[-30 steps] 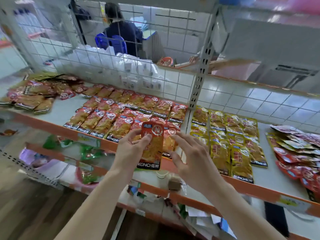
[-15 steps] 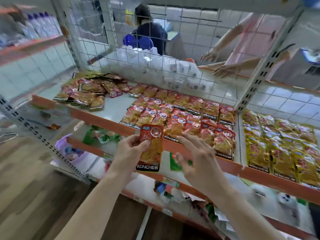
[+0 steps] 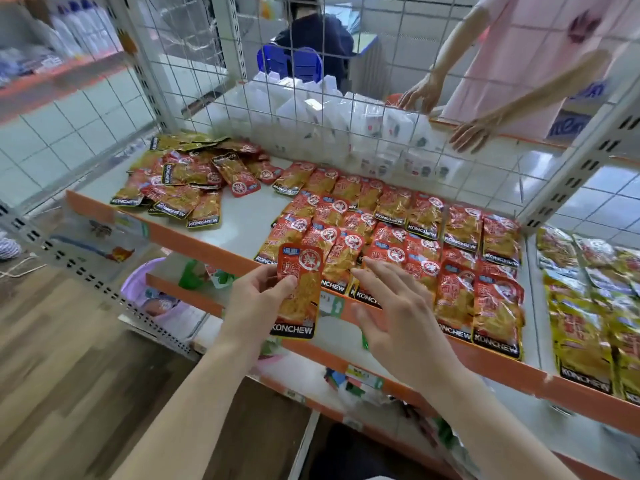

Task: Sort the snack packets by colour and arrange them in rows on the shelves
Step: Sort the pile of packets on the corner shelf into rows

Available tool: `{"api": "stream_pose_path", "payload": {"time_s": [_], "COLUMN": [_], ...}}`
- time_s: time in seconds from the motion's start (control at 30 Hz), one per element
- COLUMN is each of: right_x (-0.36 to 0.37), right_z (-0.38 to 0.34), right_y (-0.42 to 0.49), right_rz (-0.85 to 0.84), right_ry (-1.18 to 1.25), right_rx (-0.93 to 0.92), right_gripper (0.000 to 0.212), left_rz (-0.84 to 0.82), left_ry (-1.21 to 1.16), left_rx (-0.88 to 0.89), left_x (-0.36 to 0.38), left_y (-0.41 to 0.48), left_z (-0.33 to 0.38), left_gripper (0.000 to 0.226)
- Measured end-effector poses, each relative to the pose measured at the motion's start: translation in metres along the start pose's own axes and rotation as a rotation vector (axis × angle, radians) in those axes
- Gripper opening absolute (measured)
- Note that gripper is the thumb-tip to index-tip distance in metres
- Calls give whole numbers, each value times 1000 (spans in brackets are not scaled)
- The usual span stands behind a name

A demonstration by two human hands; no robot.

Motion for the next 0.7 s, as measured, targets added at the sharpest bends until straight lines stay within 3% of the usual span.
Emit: {"api": "stream_pose_path", "payload": {"time_s": [0.23, 0.7], "right_x": [13, 39], "right_z": [5, 2], "right_y": [55, 116], "right_rz": [-28, -74], "right_ry": [13, -18], "right_rx": [-43, -59], "right_gripper": [54, 56], "left_rz": [63, 131], "left_ry": [9, 50], "left_rx": [-48, 102], "left_x": [-22, -39], "left_y": [32, 116], "left_z": [11, 39], "left_gripper": [16, 19]}}
Point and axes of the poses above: each hand's wrist, its own y-axis towards the middle knuckle, its own x-axis out of the palm, z = x × y, the point moved 5 cm from there along y, towards the middle knuckle, and after that the axes turned 5 degrees about -y, right-handed, at the moved point
